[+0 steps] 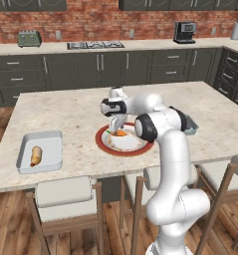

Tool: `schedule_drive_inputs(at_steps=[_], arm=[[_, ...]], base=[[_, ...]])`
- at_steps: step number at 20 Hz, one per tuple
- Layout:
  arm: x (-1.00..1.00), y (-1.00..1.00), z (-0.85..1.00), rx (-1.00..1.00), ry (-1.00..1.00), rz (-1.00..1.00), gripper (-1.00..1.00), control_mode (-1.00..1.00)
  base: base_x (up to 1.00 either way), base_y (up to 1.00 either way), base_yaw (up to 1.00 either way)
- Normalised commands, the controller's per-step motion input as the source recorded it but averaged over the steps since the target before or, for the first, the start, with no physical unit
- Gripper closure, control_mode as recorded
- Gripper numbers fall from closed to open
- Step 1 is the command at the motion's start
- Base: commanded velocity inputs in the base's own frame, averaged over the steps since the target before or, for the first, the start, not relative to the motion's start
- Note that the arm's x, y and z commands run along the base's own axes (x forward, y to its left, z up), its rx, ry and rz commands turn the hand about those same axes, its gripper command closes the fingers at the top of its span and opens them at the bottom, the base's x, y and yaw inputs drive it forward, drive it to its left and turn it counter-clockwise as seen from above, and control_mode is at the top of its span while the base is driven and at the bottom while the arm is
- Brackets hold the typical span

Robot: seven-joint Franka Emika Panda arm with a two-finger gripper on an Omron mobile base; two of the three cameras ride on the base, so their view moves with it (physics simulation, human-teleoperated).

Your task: Place one cooked food and one vegetable from the large plate to each tupperware container.

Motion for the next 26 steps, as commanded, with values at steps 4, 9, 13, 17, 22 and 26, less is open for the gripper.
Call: schedule_drive_inputs(at_steps=[4, 9, 13, 17, 22, 26], arm=[[0.38, 0.03, -0.31, 0.00, -0.02, 0.00, -1.00, -1.00], [0.20, 0.00, -0.34, 0.00, -0.01, 0.00, -1.00, -1.00], [0.00, 0.00, -0.38, 0.00, 0.00, 0.00, 1.00, -1.00], [-0.15, 0.00, -0.32, 0.00, -0.02, 0.00, 1.00, -1.00], [-0.68, 0.01, 0.27, 0.04, -0.15, -0.04, 1.00, -1.00], [-0.93, 0.24, 0.74, 0.05, -0.18, -0.16, 1.00, -1.00]], base=[[0.00, 0.00, 0.00], [0.00, 0.00, 0.00], [0.00, 0.00, 0.00], [0.00, 0.00, 0.00], [0.00, 0.00, 0.00], [0.00, 0.00, 0.00]])
